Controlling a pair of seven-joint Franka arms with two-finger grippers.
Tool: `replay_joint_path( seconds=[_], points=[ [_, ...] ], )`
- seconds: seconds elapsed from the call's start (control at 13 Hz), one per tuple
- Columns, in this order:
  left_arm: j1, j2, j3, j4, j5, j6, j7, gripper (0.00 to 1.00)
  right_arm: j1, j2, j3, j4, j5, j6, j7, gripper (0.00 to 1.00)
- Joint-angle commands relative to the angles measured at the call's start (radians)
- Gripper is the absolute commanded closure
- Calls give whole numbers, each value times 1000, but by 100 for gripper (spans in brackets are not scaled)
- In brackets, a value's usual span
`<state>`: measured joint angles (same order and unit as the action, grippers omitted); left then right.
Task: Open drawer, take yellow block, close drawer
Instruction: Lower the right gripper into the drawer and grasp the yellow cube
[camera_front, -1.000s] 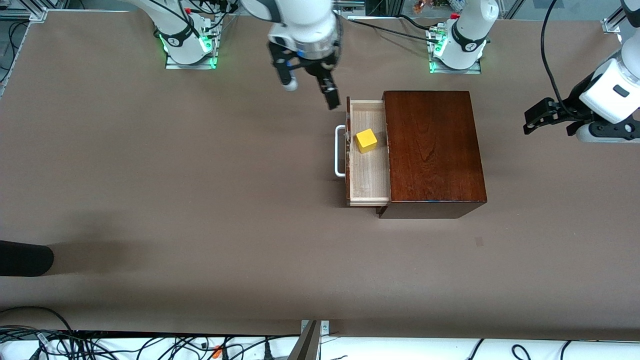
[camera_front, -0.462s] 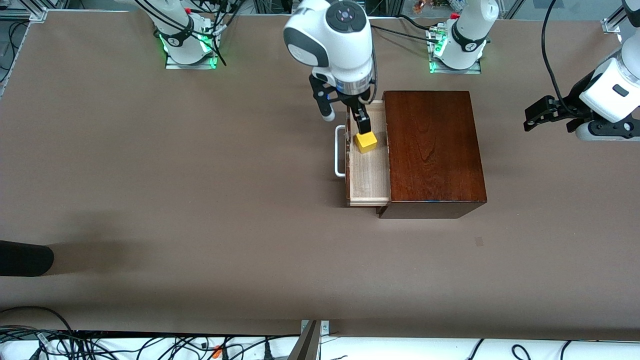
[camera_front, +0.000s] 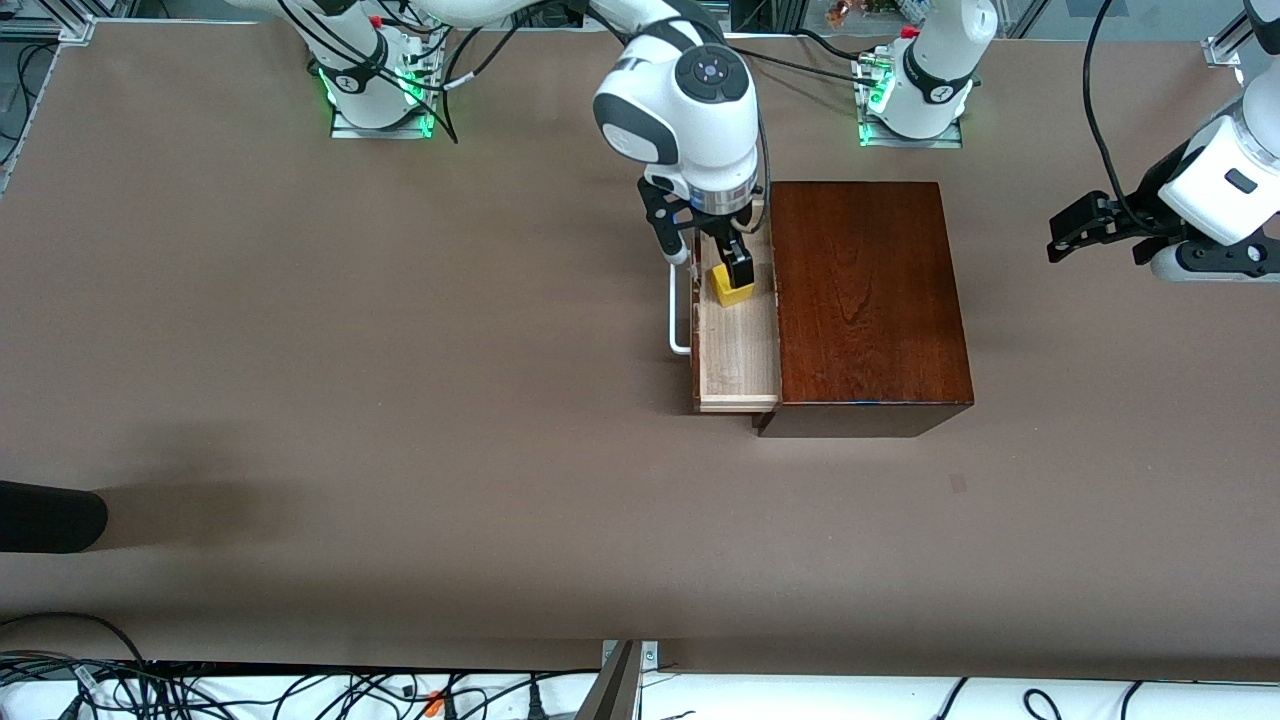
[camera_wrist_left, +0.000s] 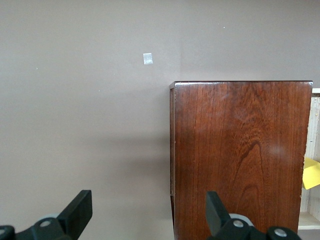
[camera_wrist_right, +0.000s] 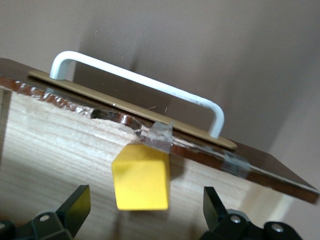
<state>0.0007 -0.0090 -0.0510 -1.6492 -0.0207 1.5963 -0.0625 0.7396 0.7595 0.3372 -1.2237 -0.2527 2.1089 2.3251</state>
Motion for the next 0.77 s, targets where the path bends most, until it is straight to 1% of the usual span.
replay_joint_path(
  seconds=[0.0,0.15,0.69],
  points=[
    [12,-16,-9,-9,-2,-12,10,0,55,41,-55,41,-25,19,23,0],
    [12,-17,-12,-6,-2,-22,12,0,61,49,-69,41,-23,36,23,0],
    [10,-17,-13,0,-4,-32,12,0,58,86,-70,41,-23,72,-16,0]
  ],
)
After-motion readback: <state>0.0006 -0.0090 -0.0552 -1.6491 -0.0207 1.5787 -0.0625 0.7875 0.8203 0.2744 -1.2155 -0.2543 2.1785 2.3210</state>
